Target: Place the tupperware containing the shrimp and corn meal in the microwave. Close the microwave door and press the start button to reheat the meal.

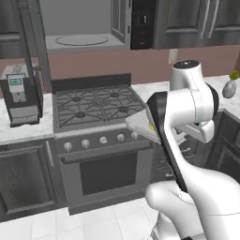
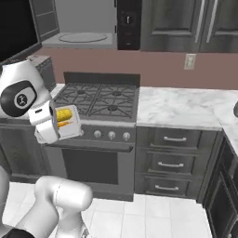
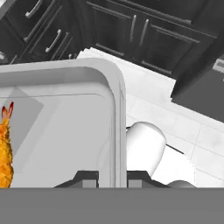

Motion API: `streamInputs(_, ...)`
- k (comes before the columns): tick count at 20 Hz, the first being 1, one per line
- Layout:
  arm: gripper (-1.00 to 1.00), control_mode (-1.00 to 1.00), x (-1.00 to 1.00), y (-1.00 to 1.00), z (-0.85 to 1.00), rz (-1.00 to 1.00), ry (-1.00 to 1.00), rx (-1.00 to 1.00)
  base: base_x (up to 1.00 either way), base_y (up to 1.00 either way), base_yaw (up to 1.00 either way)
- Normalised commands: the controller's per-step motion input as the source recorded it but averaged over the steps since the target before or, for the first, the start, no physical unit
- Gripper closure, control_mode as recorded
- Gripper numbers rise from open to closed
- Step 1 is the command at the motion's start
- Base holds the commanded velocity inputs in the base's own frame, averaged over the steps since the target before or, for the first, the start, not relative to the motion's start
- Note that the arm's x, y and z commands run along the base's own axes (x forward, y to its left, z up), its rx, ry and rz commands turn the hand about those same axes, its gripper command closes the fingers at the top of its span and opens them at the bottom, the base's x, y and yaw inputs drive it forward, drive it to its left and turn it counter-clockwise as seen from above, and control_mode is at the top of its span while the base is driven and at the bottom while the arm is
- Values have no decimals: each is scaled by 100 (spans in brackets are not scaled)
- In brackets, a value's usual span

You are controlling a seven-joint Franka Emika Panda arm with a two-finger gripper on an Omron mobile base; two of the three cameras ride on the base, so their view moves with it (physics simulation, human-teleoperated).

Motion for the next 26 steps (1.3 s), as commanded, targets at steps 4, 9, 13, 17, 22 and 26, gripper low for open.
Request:
streamInputs(4, 100, 100, 0, 0, 0, 0, 0, 0, 47, -15, 42)
streamInputs(9, 100, 100, 0, 0, 0, 0, 0, 0, 58, -32, 35)
streamInputs(13, 100, 100, 0, 0, 0, 0, 0, 0, 62, -37, 30)
streamInputs(17, 100, 100, 0, 0, 0, 0, 0, 0, 64, -38, 27)
streamInputs(22, 100, 100, 0, 0, 0, 0, 0, 0, 48, -44, 22)
streamInputs(26, 100, 100, 0, 0, 0, 0, 0, 0, 30, -46, 14)
